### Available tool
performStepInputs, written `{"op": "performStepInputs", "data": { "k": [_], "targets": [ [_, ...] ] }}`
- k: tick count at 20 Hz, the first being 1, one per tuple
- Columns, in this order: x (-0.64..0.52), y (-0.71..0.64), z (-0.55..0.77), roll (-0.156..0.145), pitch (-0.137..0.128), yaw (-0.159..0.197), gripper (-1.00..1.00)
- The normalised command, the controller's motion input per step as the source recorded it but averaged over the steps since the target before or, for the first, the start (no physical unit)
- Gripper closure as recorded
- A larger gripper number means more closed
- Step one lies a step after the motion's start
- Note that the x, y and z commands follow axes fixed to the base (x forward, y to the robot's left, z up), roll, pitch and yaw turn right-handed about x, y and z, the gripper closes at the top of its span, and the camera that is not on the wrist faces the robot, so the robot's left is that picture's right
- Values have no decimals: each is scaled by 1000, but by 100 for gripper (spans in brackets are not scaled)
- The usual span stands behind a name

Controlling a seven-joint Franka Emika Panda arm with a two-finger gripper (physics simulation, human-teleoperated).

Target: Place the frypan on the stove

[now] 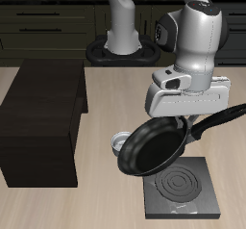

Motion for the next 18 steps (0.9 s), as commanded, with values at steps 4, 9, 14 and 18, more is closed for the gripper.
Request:
{"op": "performStepInputs", "data": {
  "k": [4, 9, 14, 18],
  "targets": [
    [166, -56, -89, -21, 16, 3, 100],
    [144, -14, -168, -13, 17, 28, 100],
    [72, 32, -323, -2, 47, 23, 100],
    [37, 63, -285, 3, 31, 18, 100]
  ]
}}
